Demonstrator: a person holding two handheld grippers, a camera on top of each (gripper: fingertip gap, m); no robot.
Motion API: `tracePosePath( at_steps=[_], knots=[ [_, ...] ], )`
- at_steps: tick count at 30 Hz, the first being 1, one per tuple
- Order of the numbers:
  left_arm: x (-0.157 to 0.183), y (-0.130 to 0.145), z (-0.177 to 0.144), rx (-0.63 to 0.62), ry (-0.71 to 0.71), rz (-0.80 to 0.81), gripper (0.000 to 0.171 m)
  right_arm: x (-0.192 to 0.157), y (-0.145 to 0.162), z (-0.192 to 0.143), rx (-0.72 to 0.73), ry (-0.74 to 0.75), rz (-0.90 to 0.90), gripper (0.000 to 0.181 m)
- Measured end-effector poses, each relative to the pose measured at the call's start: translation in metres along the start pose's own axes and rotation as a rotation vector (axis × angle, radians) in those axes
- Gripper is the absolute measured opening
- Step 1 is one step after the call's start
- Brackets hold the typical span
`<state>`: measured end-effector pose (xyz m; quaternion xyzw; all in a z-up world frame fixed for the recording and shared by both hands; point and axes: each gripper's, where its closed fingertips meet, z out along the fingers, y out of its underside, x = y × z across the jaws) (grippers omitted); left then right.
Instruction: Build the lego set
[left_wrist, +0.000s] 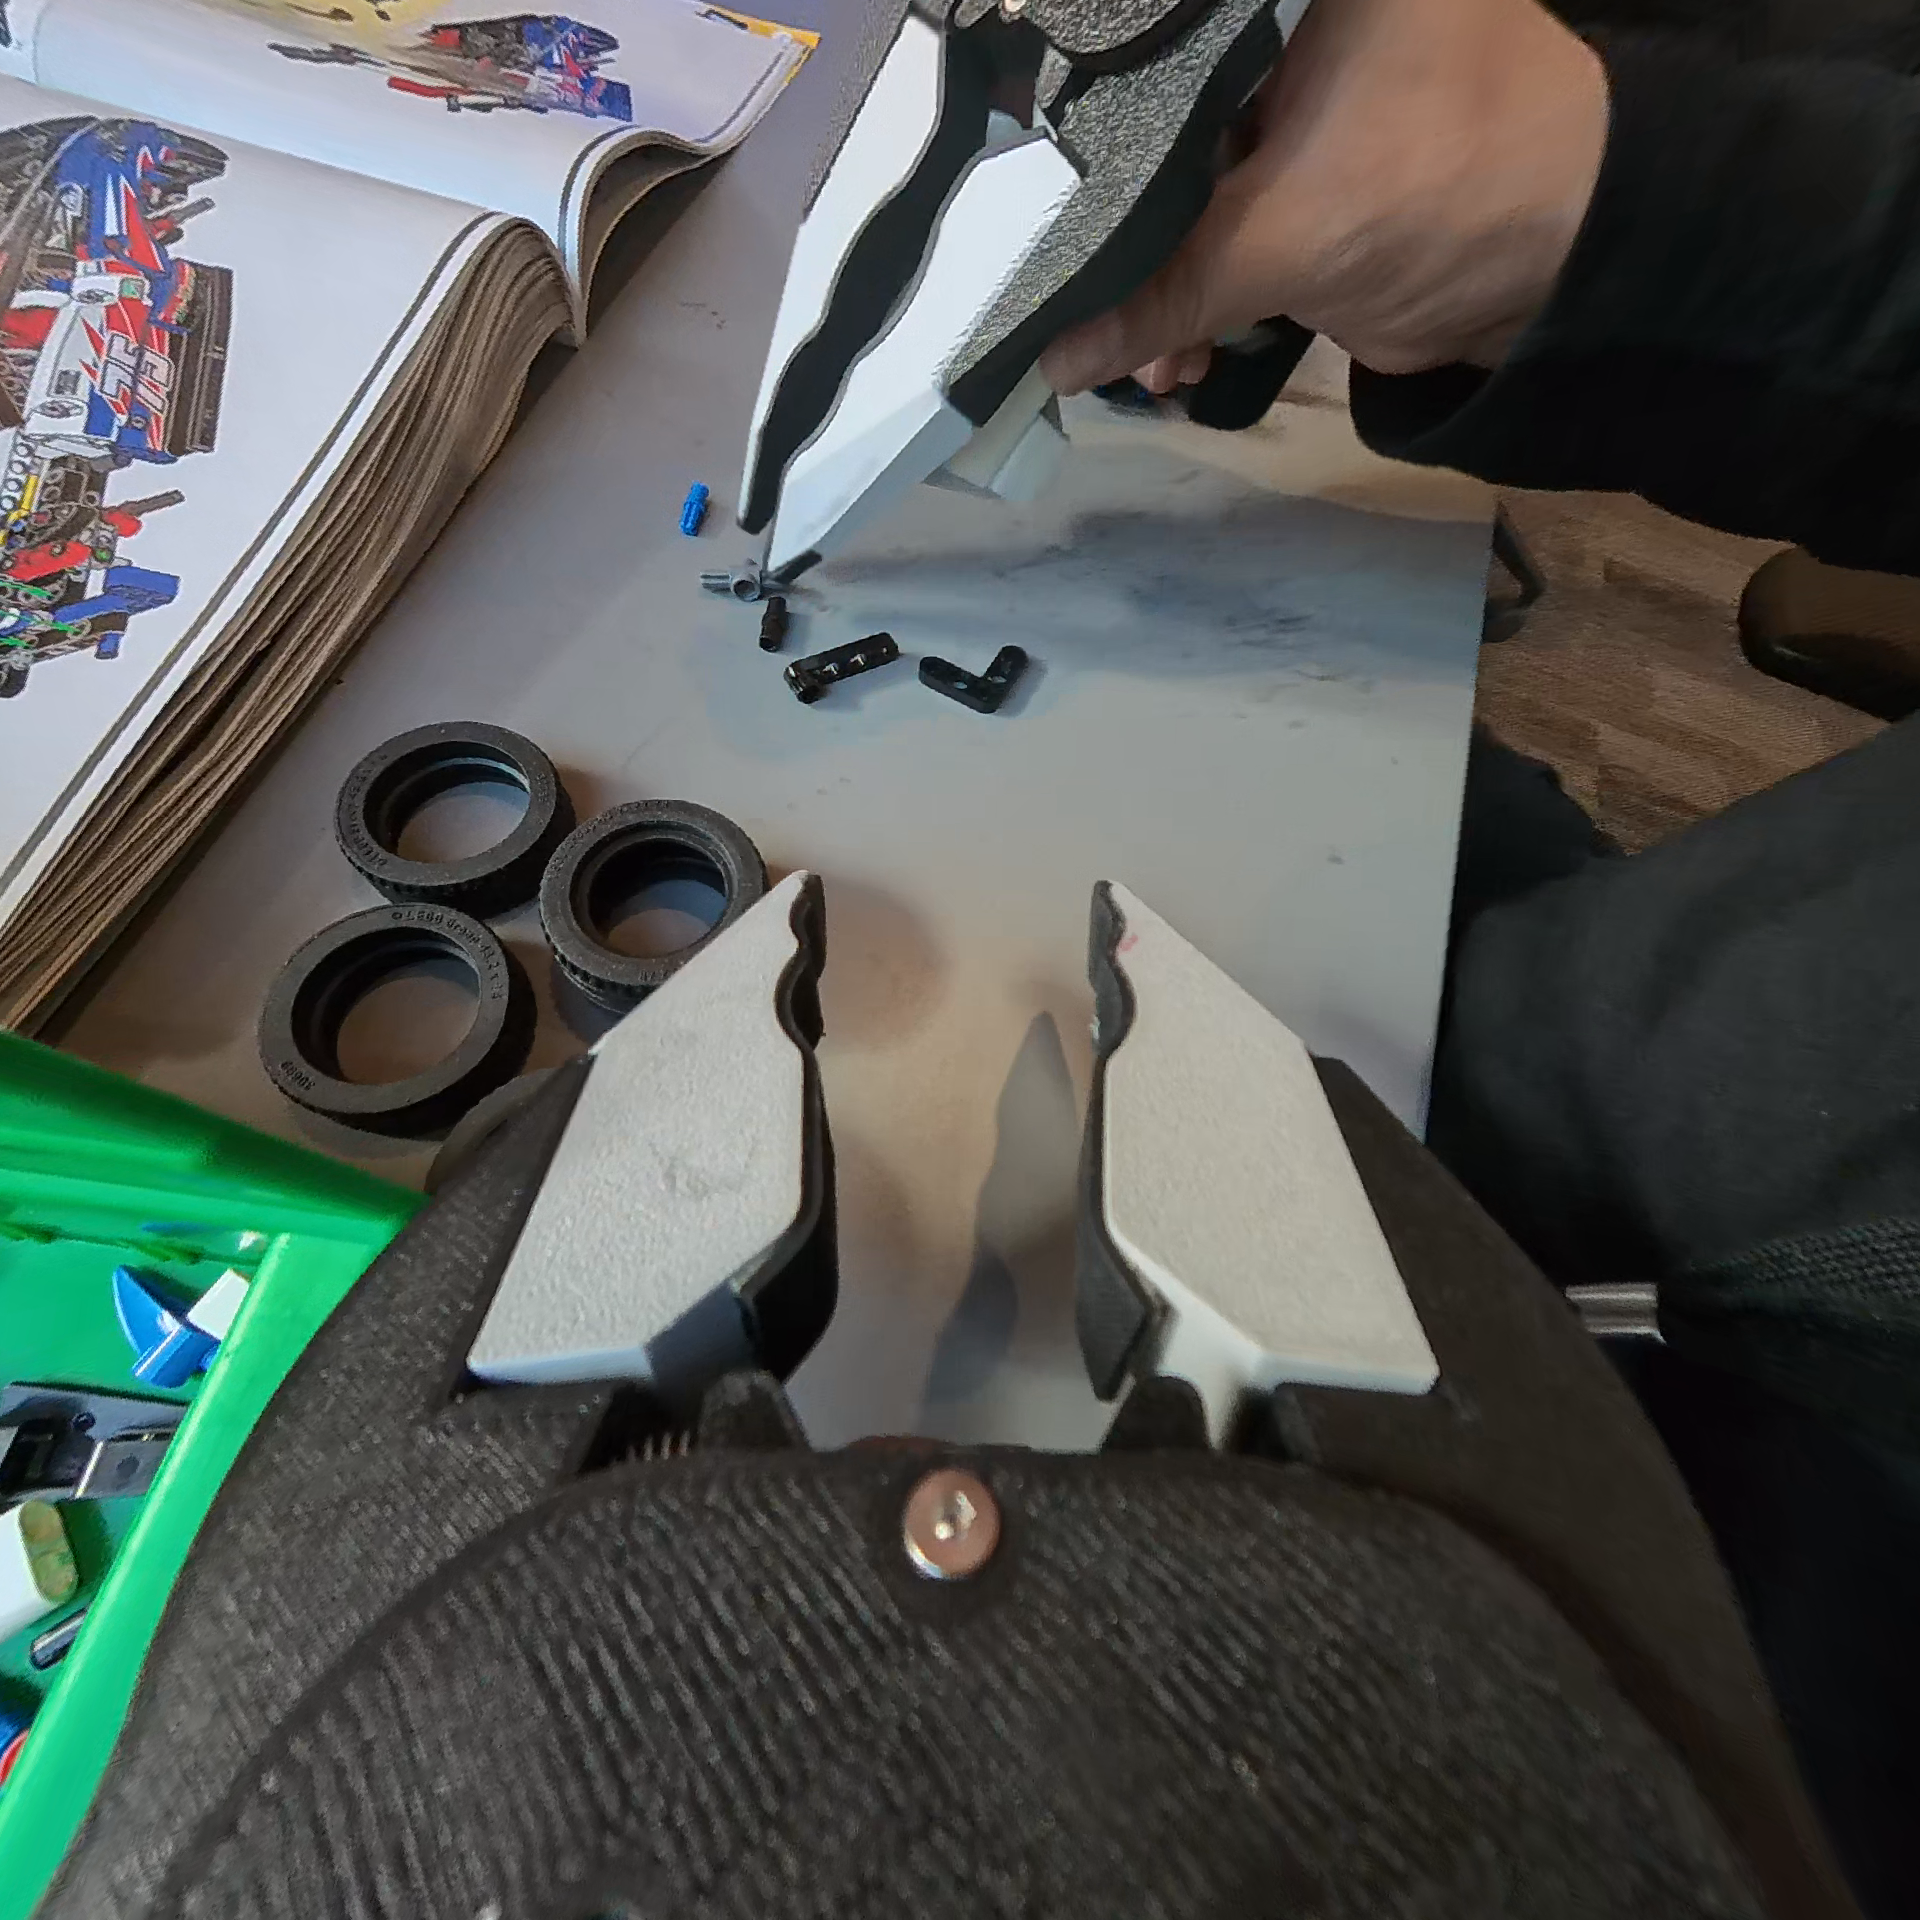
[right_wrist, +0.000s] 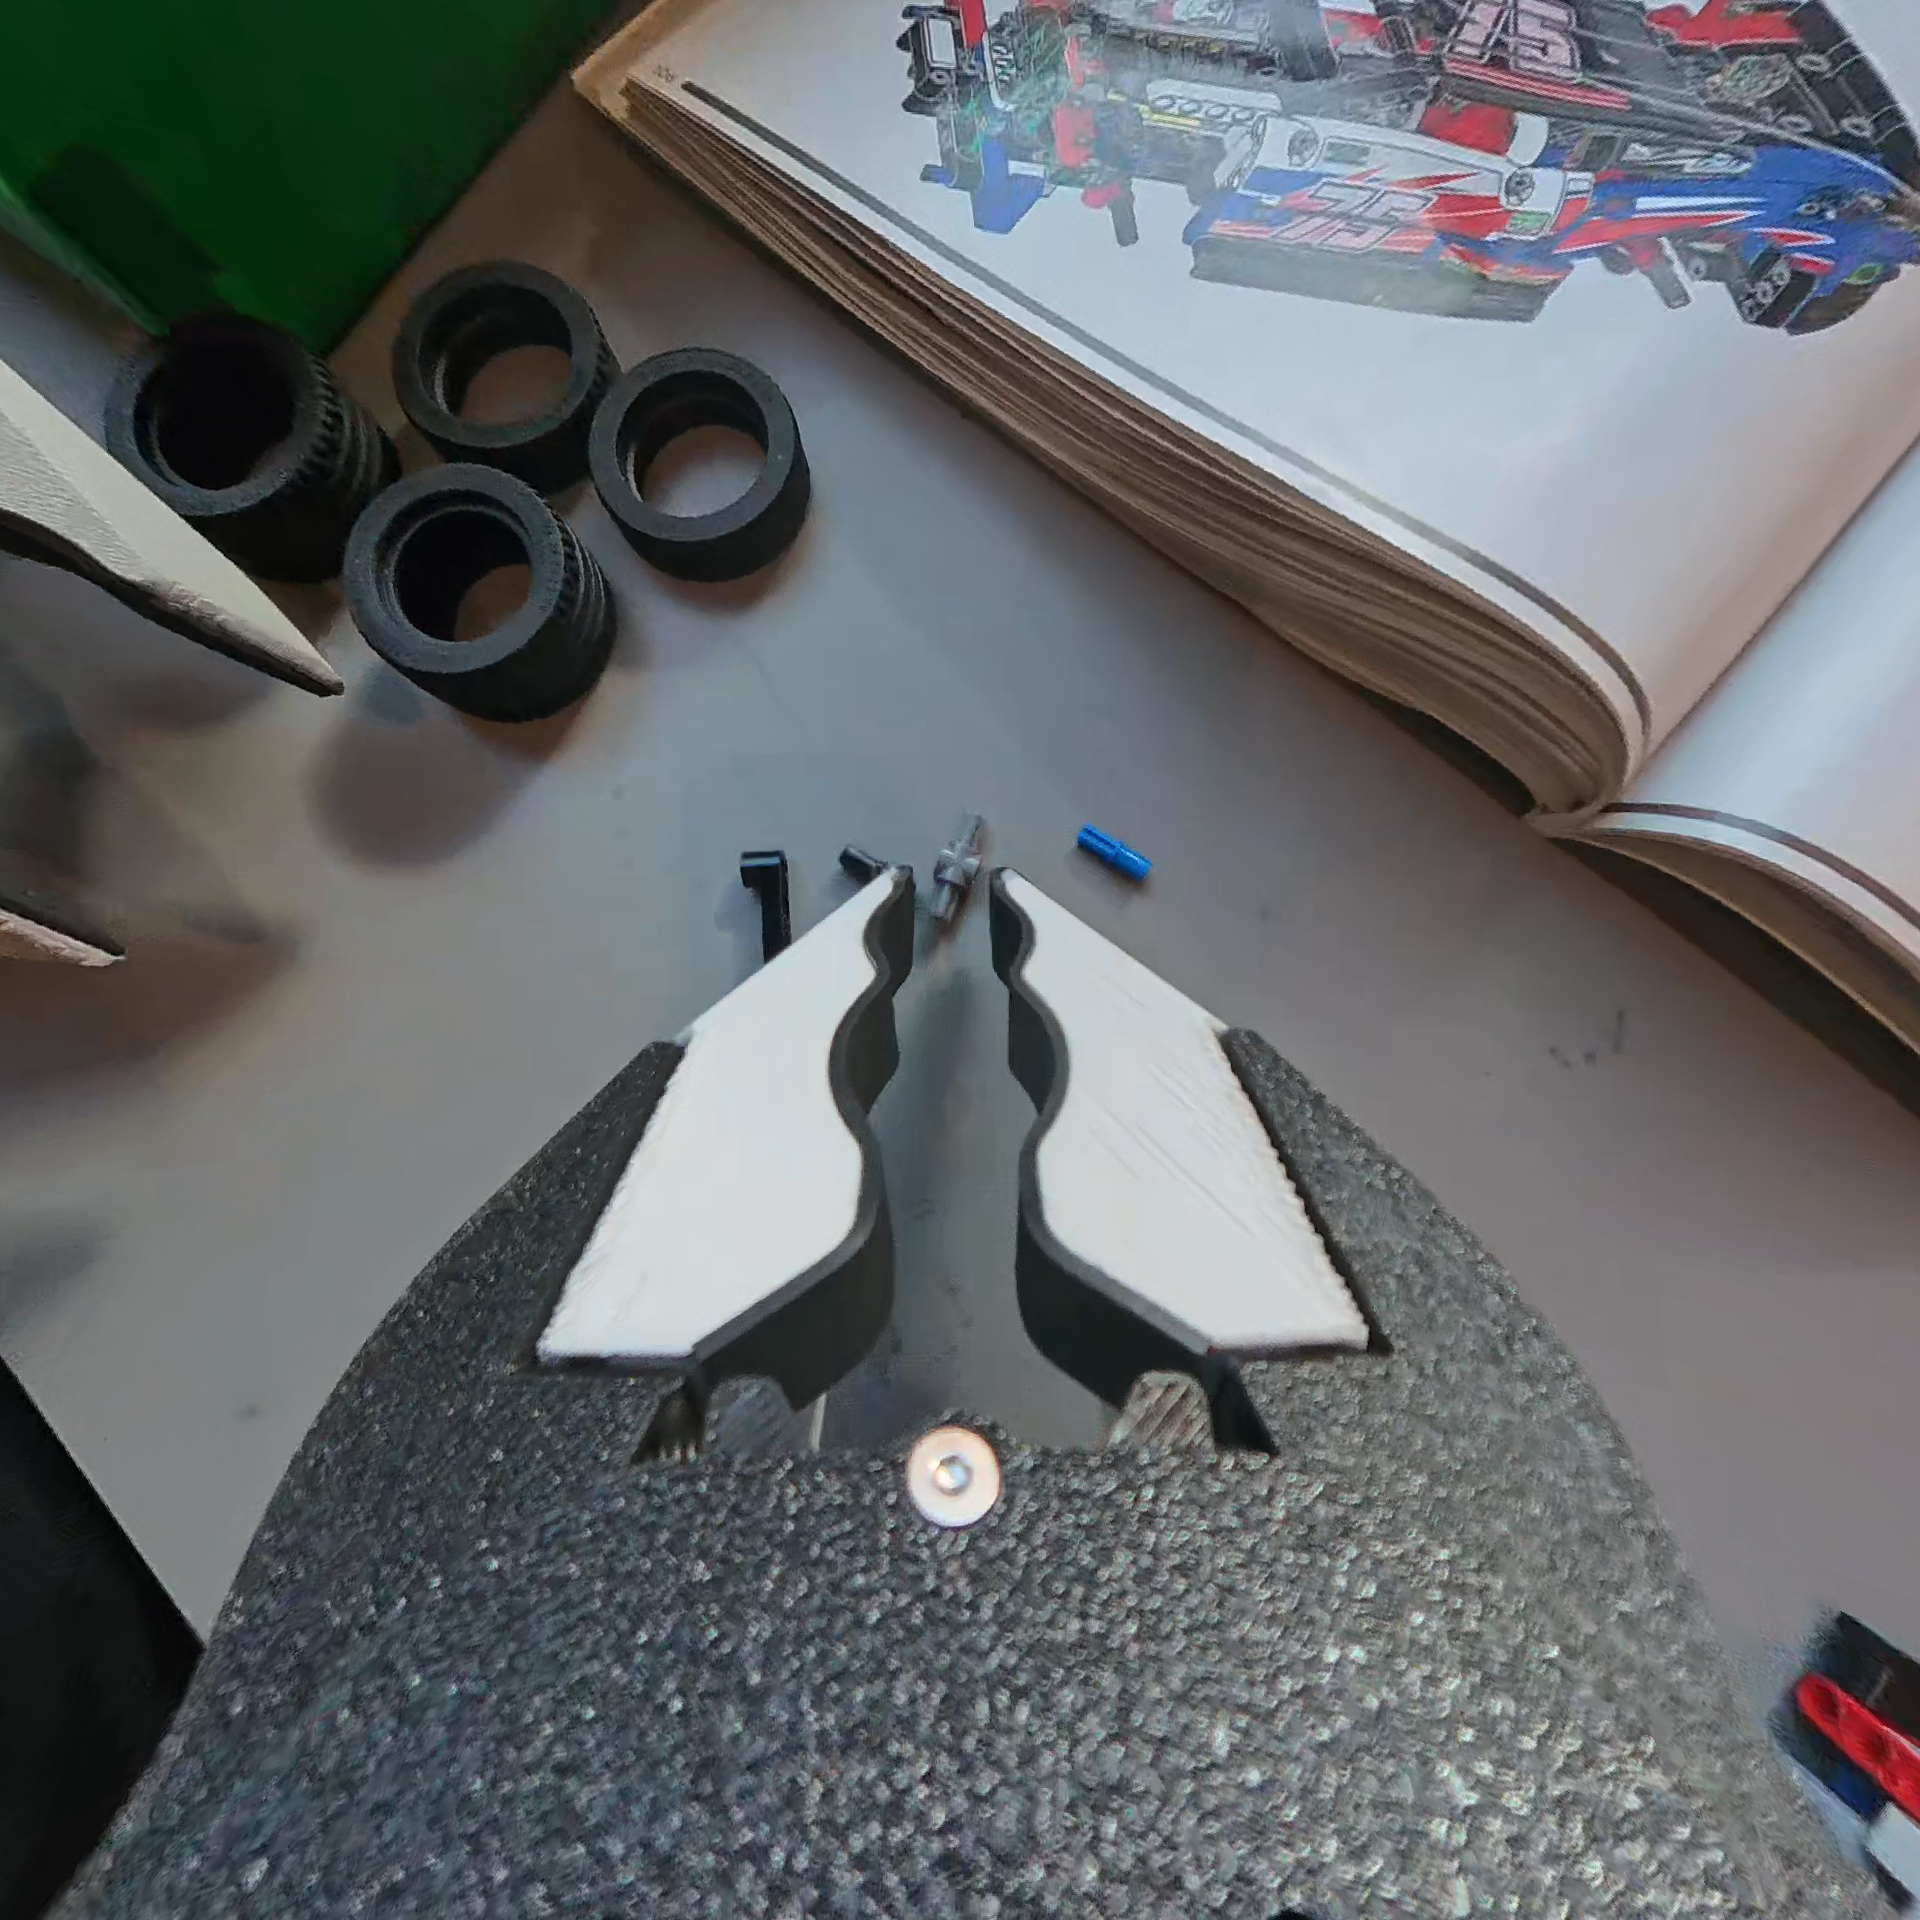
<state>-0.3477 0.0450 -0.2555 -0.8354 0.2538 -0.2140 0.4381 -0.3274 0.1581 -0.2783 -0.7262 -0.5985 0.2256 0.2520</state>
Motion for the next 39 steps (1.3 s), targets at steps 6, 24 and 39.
tracePosePath(
  at_steps=[6,24,39],
  knots=[
    [-0.001,0.002,0.003,-0.025,-0.013,0.013,0.049,0.001,0.002,0.007,-0.024,-0.045,0.029,0.010],
    [-0.003,0.005,0.007,-0.051,-0.074,0.082,0.048,0.001,0.011,0.005,-0.048,-0.057,0.009,0.006],
    [-0.008,-0.029,0.033,-0.082,-0.258,0.543,0.024,-0.067,0.010,-0.044,-0.034,-0.366,0.011,0.006]
  ],
)
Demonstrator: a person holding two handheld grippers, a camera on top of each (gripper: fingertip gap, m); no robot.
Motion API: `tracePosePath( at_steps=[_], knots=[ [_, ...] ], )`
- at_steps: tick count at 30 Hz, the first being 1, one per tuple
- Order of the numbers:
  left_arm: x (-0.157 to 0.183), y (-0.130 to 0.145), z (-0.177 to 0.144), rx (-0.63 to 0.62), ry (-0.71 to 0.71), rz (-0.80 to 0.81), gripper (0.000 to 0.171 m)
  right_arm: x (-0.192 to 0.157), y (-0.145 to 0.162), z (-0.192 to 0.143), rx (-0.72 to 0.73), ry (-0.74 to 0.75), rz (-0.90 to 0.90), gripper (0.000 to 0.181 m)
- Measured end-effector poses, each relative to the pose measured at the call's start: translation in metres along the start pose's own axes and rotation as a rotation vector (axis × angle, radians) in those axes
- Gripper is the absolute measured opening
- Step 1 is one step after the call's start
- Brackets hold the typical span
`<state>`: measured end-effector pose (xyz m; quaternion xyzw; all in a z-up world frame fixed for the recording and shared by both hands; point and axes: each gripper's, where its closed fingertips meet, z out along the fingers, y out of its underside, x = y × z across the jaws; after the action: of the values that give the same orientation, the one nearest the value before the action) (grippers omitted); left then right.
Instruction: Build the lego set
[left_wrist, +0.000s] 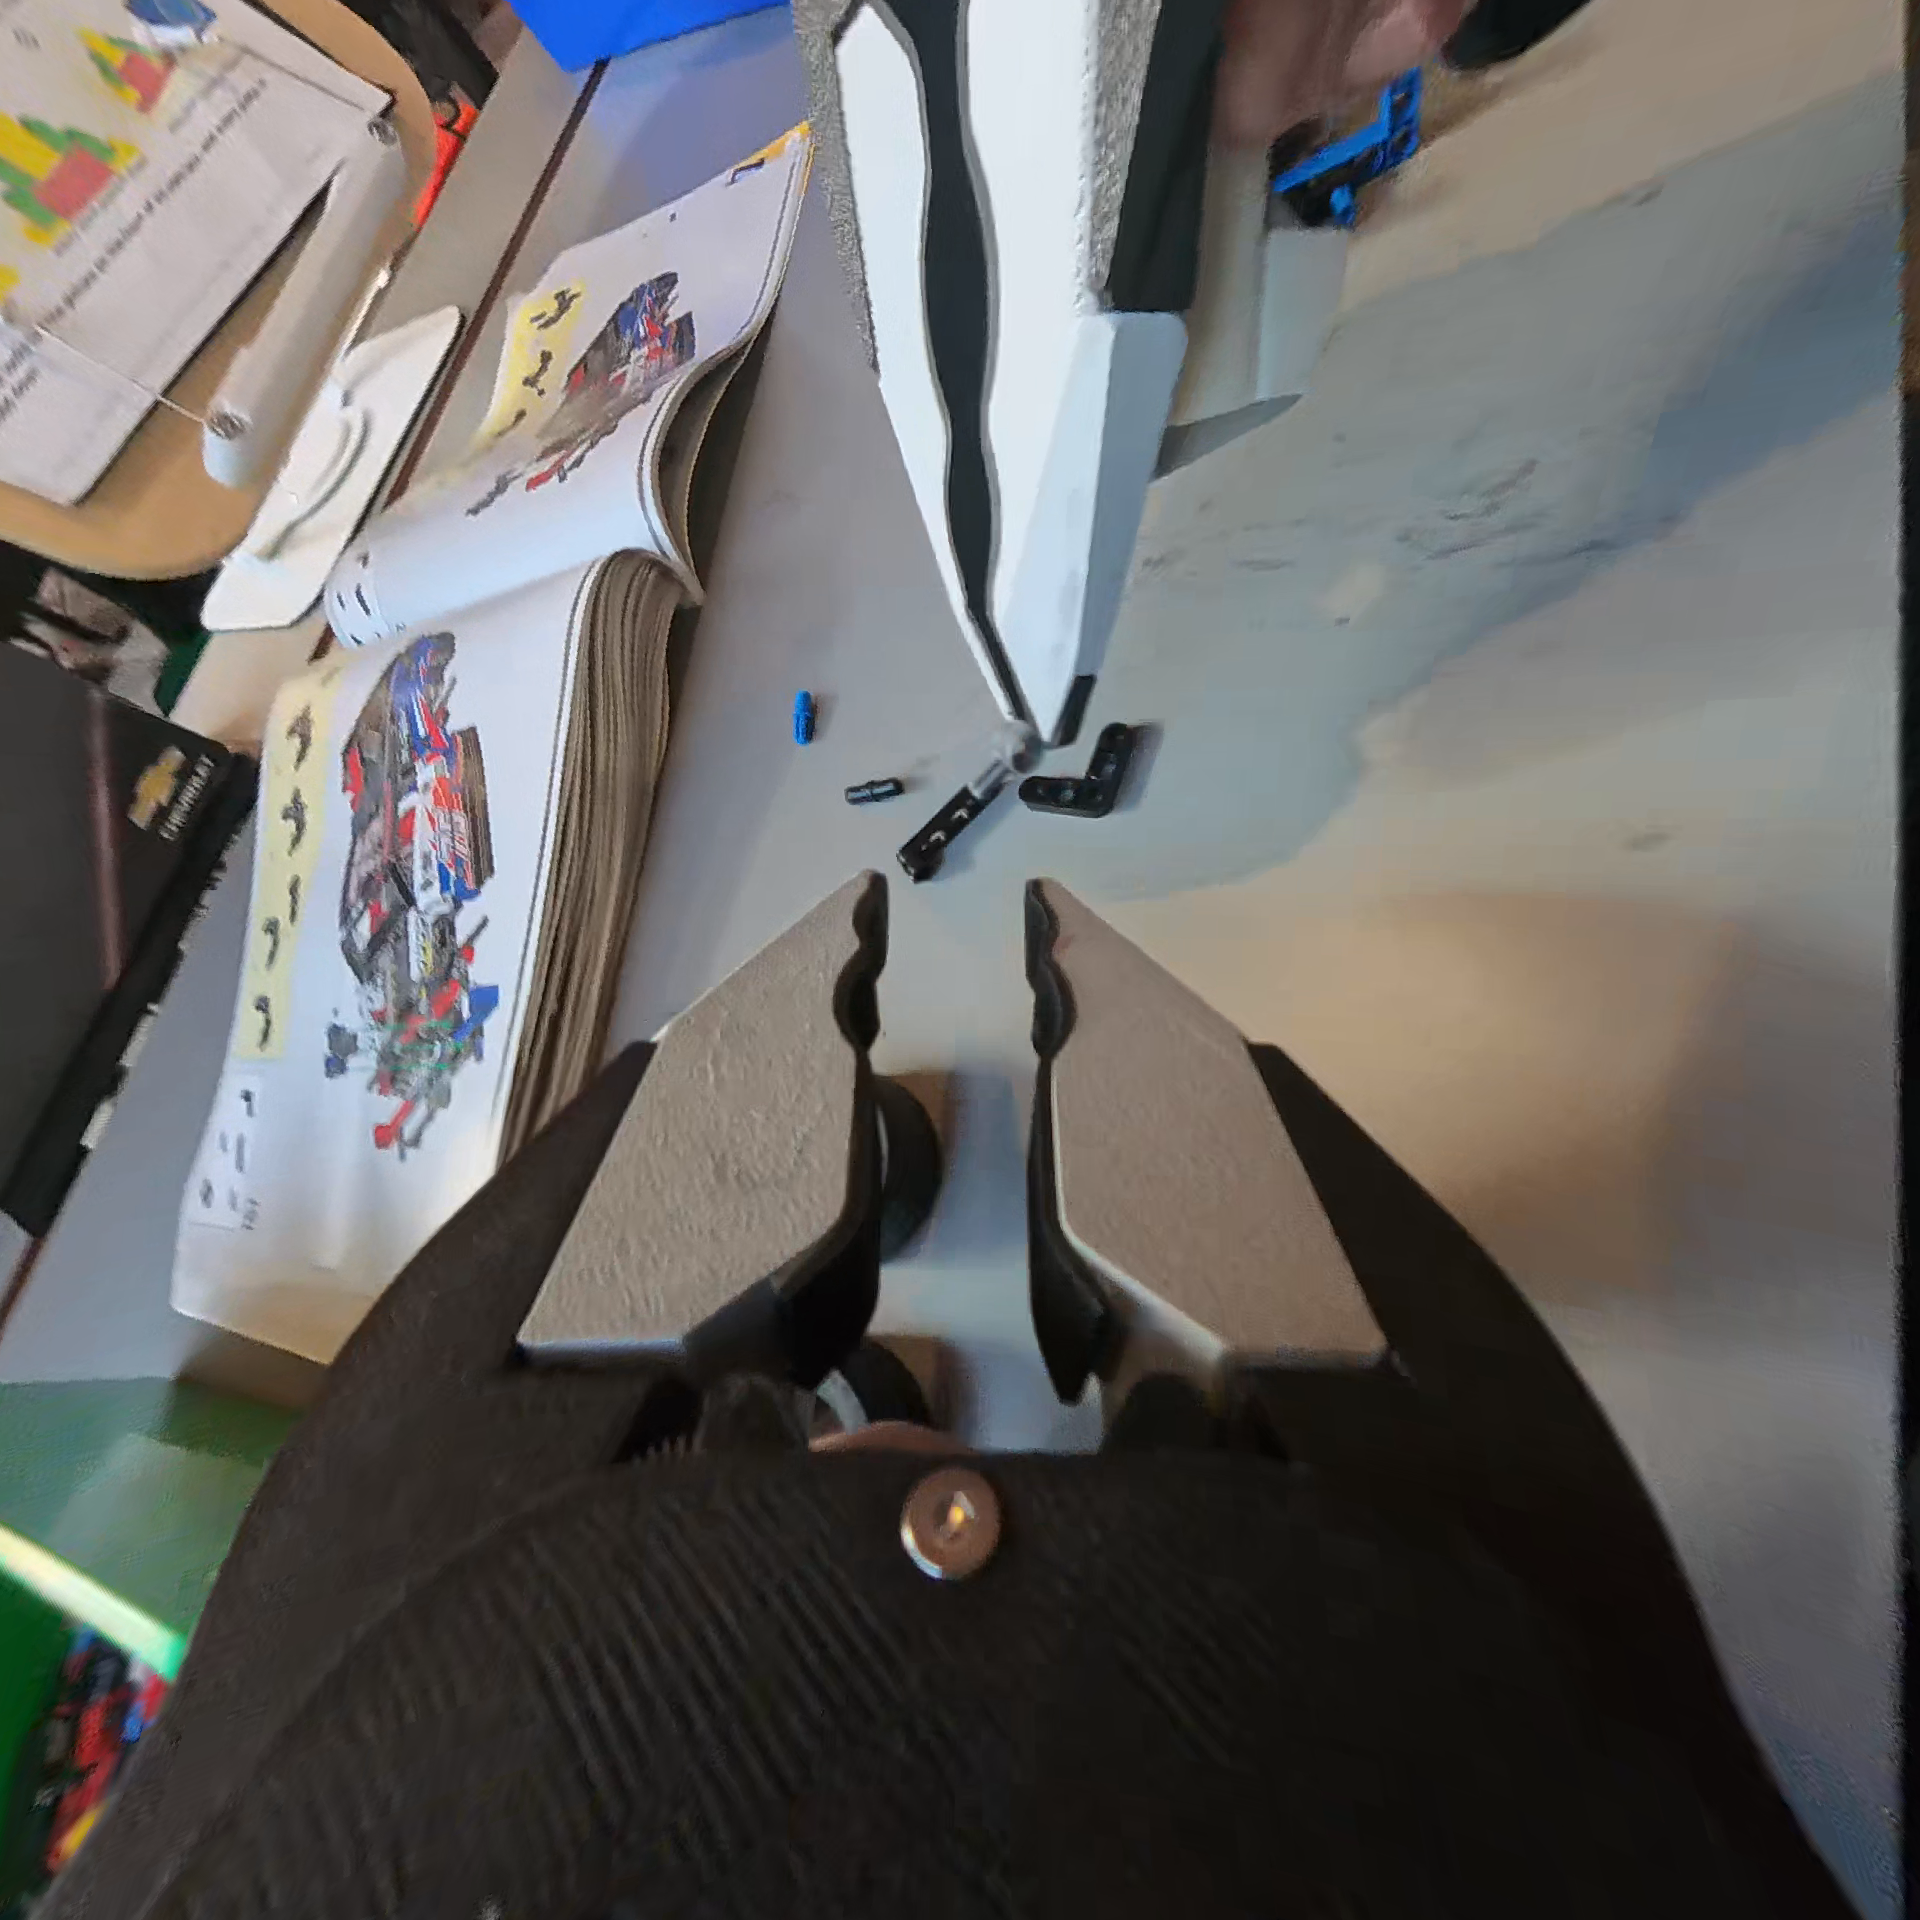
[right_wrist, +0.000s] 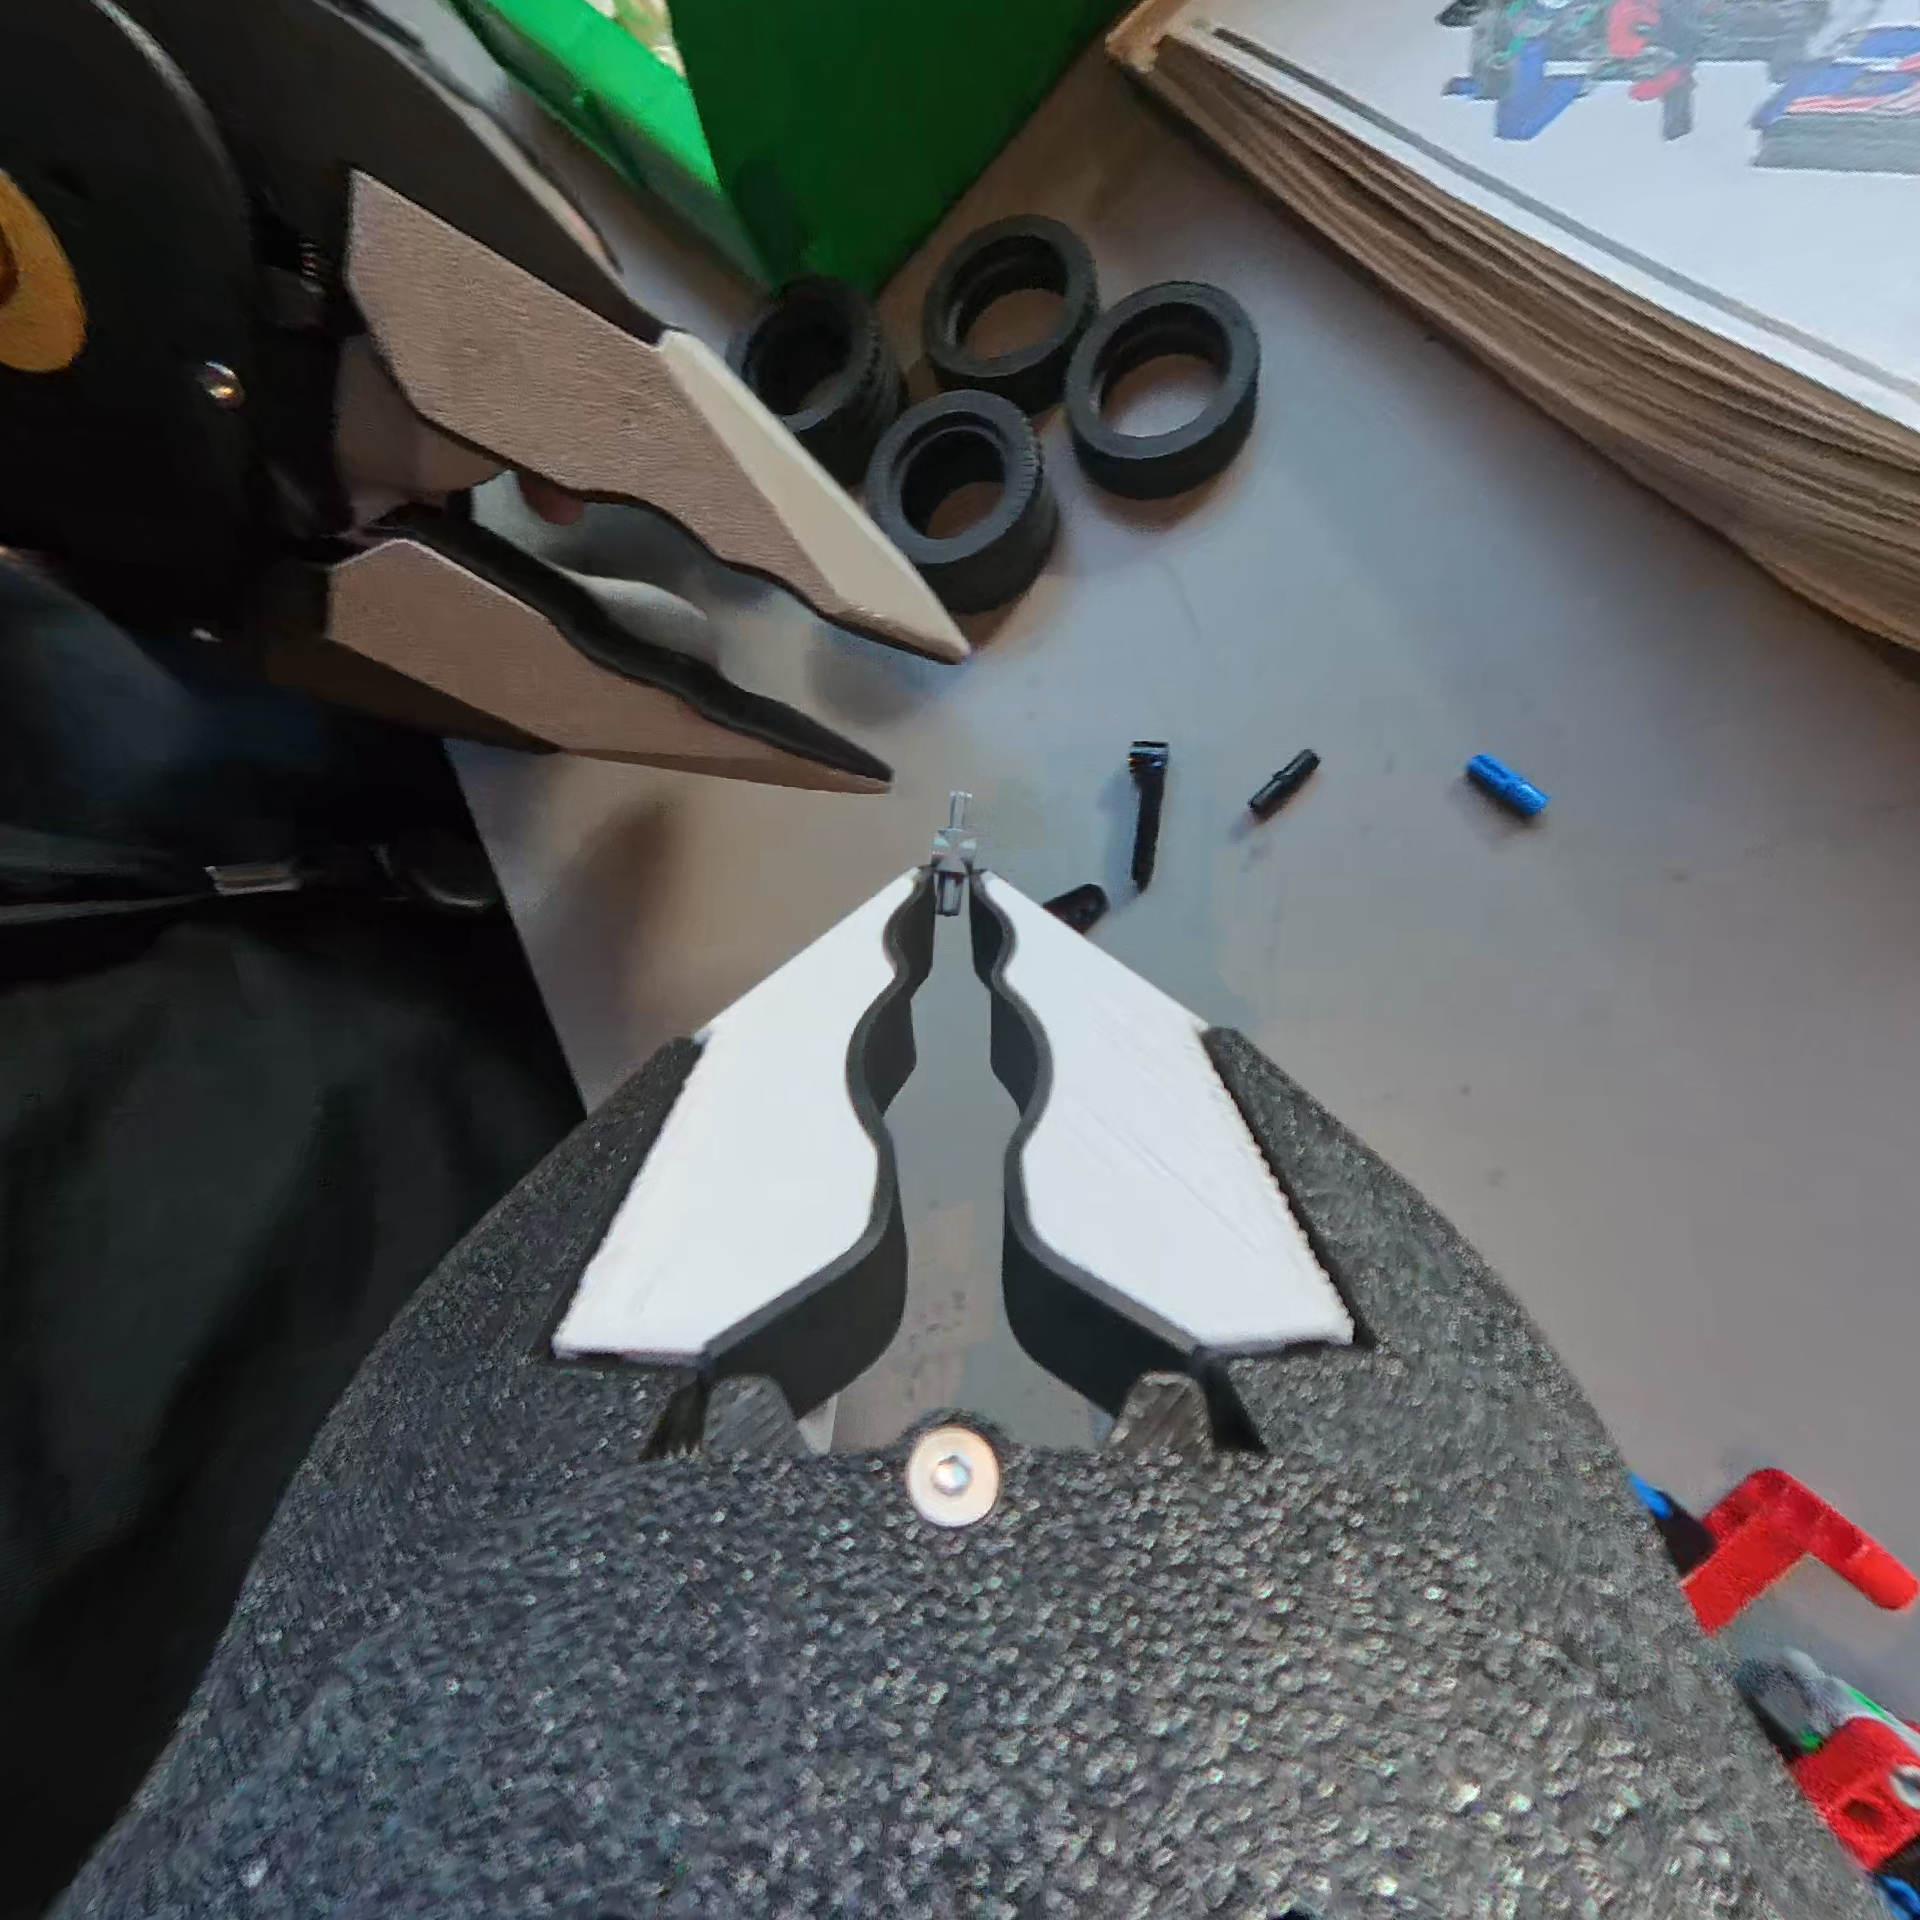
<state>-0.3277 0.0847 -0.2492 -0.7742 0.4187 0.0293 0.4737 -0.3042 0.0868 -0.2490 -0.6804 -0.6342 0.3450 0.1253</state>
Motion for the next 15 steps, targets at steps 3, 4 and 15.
tracePosePath(
  at_steps=[3,4,15],
  knots=[
    [0.005,-0.008,0.005,0.012,0.019,0.102,0.024,-0.009,0.000,-0.003,-0.011,-0.038,-0.005,0.006],
    [0.007,-0.010,0.005,0.017,0.022,0.142,0.022,-0.011,0.000,-0.004,-0.009,-0.051,-0.003,0.006],
    [0.016,-0.010,0.013,0.015,-0.054,0.330,0.003,-0.014,0.001,0.002,0.010,-0.111,0.043,0.006]
  ],
)
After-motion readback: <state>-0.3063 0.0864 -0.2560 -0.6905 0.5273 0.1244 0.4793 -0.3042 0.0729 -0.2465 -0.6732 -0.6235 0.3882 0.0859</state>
